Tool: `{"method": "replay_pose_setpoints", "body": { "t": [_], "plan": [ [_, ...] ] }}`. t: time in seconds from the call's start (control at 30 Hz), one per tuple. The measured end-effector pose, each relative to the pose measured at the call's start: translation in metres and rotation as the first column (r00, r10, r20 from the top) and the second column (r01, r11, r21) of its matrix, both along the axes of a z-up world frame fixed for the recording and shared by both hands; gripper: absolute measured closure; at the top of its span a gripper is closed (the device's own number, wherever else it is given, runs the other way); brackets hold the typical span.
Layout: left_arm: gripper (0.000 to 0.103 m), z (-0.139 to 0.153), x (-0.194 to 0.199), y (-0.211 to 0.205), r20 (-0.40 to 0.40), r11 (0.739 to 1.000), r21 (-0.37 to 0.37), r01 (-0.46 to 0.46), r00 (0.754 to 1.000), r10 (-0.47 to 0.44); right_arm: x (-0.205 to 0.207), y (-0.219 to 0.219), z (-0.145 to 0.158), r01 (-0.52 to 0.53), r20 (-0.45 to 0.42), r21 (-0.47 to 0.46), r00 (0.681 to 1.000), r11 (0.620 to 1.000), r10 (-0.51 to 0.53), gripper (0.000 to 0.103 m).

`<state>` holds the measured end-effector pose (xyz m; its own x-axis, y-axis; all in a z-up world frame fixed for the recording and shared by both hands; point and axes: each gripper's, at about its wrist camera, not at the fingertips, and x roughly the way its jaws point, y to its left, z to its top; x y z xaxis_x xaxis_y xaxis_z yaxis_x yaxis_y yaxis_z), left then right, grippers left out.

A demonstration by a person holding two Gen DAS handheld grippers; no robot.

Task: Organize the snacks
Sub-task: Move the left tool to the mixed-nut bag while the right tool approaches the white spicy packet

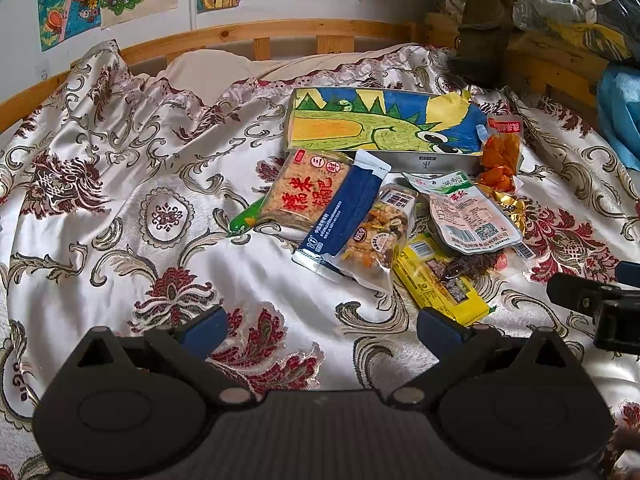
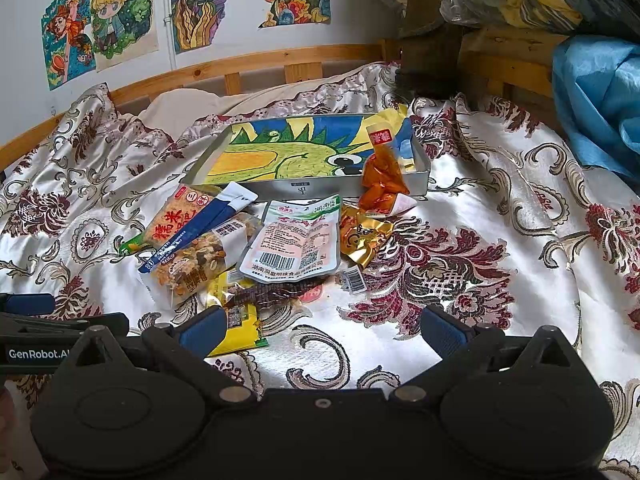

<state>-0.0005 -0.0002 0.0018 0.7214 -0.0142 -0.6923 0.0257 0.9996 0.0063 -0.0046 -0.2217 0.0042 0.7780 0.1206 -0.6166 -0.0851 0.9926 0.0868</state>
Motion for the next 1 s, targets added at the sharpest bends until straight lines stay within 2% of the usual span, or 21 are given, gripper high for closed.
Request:
{"method": "replay_pose_setpoints", "body": {
  "t": [0.2,0.33,0.5,0.7,0.83,1.0],
  "plan": [
    [0.000,-0.001,0.003,0.002,0.007,1.000,0.001,-0.009,1.000,0.009,0.001,0.000,0.001,-0.013,0.013,-0.001,1.000,1.000,0.013,0.001],
    [0.000,0.001,0.005,0.003,0.034,1.000,0.019,-0.015,0.999,0.014,0.004,0.002,0.008,-0.075,0.043,0.016,0.996,0.997,0.074,0.001],
    [0.000,0.007,0.025,0.006,0.033,1.000,-0.006,-0.005,0.999,0.005,0.017,0.003,0.020,-0.131,0.048,-0.031,0.990,0.991,0.132,0.001],
    [0.000,0.017,0.066,0.008,0.101,0.997,0.015,0.074,0.992,-0.075,0.054,-0.001,0.033,-0.176,0.010,-0.035,0.984,0.984,0.176,0.001],
    [0.000,0.010,0.091,0.006,0.118,0.992,-0.017,0.126,0.985,-0.123,0.078,-0.004,0.035,-0.201,-0.026,-0.058,0.979,0.978,0.200,0.001],
    [0.000,0.001,0.103,0.013,0.138,0.982,-0.058,0.181,0.976,-0.172,0.110,-0.004,0.034,-0.269,-0.122,-0.096,0.959,0.958,0.257,0.001]
  ]
}}
